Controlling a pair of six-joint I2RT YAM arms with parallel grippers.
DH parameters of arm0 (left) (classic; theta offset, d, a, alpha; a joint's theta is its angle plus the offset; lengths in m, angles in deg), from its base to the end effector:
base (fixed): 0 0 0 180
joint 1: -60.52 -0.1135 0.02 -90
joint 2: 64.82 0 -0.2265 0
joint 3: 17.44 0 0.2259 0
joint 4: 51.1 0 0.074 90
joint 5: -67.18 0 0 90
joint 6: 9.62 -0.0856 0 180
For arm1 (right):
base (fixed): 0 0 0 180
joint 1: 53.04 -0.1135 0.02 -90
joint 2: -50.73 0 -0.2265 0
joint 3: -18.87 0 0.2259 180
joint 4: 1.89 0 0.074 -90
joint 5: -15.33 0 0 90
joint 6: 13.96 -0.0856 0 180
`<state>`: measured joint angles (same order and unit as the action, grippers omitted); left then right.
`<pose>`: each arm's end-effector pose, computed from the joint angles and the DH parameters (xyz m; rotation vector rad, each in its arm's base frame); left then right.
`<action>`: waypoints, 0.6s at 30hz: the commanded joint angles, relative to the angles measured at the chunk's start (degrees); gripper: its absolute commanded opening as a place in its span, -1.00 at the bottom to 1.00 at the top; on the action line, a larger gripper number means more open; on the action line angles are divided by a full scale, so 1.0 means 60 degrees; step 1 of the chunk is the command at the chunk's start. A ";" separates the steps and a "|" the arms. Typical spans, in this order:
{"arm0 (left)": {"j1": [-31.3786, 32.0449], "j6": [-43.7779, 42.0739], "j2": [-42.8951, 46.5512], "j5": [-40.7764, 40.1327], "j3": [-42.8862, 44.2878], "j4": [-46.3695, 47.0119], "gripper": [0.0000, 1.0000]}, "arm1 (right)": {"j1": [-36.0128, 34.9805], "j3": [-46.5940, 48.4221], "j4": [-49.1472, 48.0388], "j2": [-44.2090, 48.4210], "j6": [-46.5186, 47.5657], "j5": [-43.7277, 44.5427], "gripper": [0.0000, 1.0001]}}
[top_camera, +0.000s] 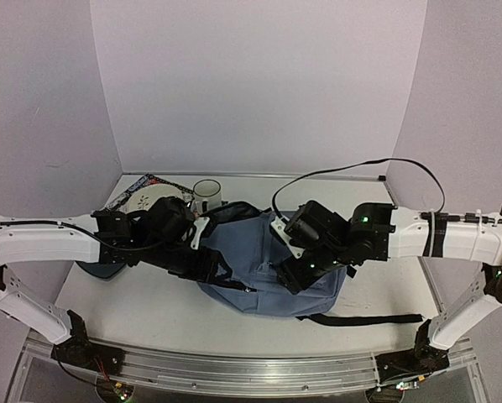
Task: Pack the student bag
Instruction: Adjust the book at the center of the board, then pick up the largest pocket of the bag from the student bag.
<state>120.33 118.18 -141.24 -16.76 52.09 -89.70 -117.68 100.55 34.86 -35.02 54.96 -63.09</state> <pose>0.1444 -0.2661 0.1931 0.5445 2.5088 -0.8798 0.1646 0.3071 0.2202 -0.7627 2.1997 0.5511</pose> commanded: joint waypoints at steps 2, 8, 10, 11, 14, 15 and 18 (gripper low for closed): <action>0.0378 0.0096 -0.0972 -0.0119 0.1017 0.0004 0.22 | 0.0252 -0.0470 0.0500 0.0497 0.0110 0.0378 0.43; 0.0446 0.0160 -0.1957 -0.0132 0.1522 -0.0037 0.18 | 0.0255 -0.0620 0.0409 0.0514 0.0201 0.0290 0.47; 0.0451 0.0167 -0.2256 -0.0078 0.1680 -0.0044 0.11 | 0.0244 -0.0671 0.0359 0.0534 0.0225 0.0255 0.47; 0.0460 0.0161 -0.2372 -0.0030 0.1763 -0.0044 0.07 | 0.0253 -0.0686 0.0334 0.0537 0.0231 0.0212 0.47; 0.0494 0.0160 -0.2629 0.0131 0.1959 -0.0045 -0.13 | 0.0256 -0.0782 0.0215 0.0531 0.0285 0.0192 0.48; 0.0511 0.0138 -0.2699 0.0170 0.2019 -0.0044 -0.22 | 0.0254 -0.0804 0.0172 0.0525 0.0310 0.0187 0.48; 0.0588 0.0120 -0.2811 0.0284 0.2110 -0.0044 -0.55 | 0.0254 -0.0808 0.0020 0.0441 0.0479 0.0070 0.49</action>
<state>123.11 119.26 -157.48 -16.32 61.36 -90.60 -116.13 96.22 34.62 -33.80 56.32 -62.28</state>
